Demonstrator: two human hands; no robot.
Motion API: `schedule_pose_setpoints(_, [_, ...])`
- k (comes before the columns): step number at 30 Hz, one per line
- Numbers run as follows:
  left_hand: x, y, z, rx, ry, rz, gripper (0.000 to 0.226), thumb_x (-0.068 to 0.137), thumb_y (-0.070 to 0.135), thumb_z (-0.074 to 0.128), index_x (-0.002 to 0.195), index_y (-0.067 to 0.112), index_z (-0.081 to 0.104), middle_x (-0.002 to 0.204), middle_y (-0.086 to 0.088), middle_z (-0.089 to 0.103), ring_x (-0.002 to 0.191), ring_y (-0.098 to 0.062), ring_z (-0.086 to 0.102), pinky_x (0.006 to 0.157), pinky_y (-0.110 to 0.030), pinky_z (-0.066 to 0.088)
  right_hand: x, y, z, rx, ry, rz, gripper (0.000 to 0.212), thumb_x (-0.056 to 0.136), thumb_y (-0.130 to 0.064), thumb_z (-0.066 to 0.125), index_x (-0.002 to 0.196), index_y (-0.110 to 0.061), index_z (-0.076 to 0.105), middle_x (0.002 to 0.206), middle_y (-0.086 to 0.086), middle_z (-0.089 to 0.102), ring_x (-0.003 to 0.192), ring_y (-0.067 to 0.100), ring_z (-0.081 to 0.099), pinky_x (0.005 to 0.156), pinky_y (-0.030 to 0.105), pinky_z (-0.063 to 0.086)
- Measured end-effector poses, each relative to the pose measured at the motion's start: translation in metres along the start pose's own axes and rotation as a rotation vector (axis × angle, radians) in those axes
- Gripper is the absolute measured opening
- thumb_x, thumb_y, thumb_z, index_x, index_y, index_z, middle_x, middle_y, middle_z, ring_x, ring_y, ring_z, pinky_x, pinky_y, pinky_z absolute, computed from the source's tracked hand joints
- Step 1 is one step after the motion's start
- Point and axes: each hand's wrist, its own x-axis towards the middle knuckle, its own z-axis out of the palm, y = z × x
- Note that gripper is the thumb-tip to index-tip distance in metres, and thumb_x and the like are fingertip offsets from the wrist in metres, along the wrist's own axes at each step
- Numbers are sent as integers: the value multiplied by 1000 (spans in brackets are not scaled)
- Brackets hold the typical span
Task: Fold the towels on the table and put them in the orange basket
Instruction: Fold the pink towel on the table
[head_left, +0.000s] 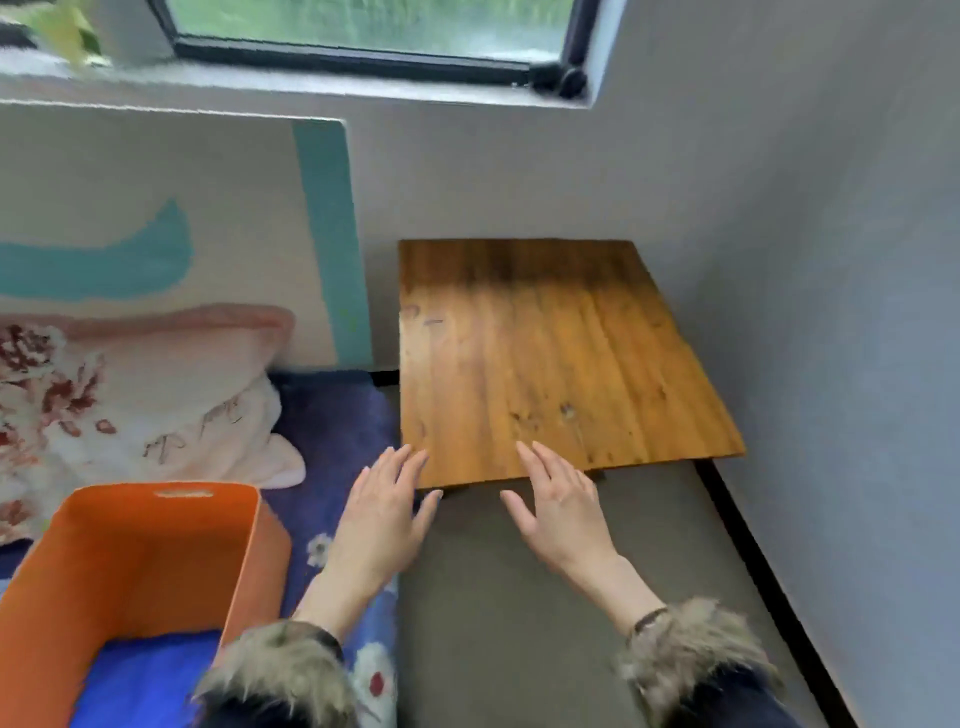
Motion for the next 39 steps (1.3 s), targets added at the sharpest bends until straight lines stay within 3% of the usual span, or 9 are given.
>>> schedule_pose_setpoints(10, [-11,242,92,56,-182,605,47,95,35,48,138,15,43,145,-5,39,138,-25,31,110,-39,30,-196,173,-67,77,248,559,59,97,-42,37,149,-23,16,156,0,17,143,14,16,114,32,15])
schedule_pose_setpoints(13, [-46,311,132,56,-258,789,45,89,36,42,121,9,59,127,-9,58,121,-30,53,94,-41,46,-273,220,-68,104,310,708,58,96,-43,37,148,-22,19,155,1,20,142,16,19,114,33,17])
schedule_pose_setpoints(15, [-73,352,159,20,-303,870,52,83,40,35,113,8,63,117,-11,63,112,-33,59,87,-44,50,-323,245,-69,105,344,809,61,91,-46,34,144,-16,31,150,8,33,137,24,33,110,39,29])
schedule_pose_setpoints(18, [-116,405,197,17,-375,963,51,83,40,34,112,9,62,116,-10,63,112,-34,59,87,-45,50,-393,283,-65,135,417,929,60,81,-45,36,125,-9,56,119,14,62,105,31,63,82,44,54])
schedule_pose_setpoints(20, [-141,433,222,23,-442,1027,49,83,39,36,110,9,63,114,-10,65,109,-33,61,83,-44,52,-437,302,-62,130,438,991,52,80,-42,41,119,-11,57,108,9,65,93,30,65,72,39,55])
schedule_pose_setpoints(24, [-177,481,267,38,-568,1152,47,84,39,37,108,9,63,112,-10,64,107,-32,62,81,-41,52,-506,329,-65,73,515,1085,42,79,-29,55,118,-11,57,104,6,63,93,29,62,71,40,53])
schedule_pose_setpoints(28, [-192,524,313,47,-659,1208,47,85,39,38,109,9,64,113,-9,64,108,-29,60,81,-40,52,-548,361,-52,95,560,1183,42,82,-21,63,123,-11,55,114,7,63,104,28,60,82,41,51])
schedule_pose_setpoints(34, [-191,580,405,120,-801,1179,35,93,24,51,125,11,55,128,-5,54,123,-25,49,98,-37,41,-580,449,-12,214,402,1336,48,93,-33,49,137,-17,41,138,2,48,128,22,43,104,40,38])
schedule_pose_setpoints(39, [-175,625,483,303,-937,1184,40,97,28,42,136,17,44,139,-2,45,130,-21,39,106,-35,34,-606,537,11,308,312,1482,38,95,-35,42,128,-17,45,125,3,54,111,23,52,85,34,45])
